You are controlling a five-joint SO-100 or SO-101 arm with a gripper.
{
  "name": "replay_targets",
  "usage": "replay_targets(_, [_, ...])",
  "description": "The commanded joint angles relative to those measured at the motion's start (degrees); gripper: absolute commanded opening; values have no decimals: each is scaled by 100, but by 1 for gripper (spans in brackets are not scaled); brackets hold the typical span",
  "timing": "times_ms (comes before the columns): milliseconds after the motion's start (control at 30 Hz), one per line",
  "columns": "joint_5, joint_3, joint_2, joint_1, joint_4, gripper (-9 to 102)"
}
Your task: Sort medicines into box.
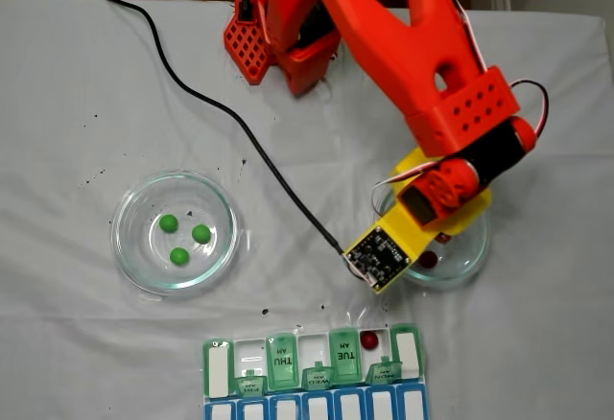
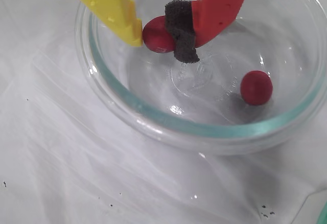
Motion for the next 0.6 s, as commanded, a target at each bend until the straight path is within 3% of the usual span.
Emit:
replay_targets(0, [-79, -606, 677, -35, 114, 0])
replay_targets(267, [-123, -1731, 756, 26, 1116, 0])
replay_targets(567, [-281, -3032, 431, 492, 1310, 0])
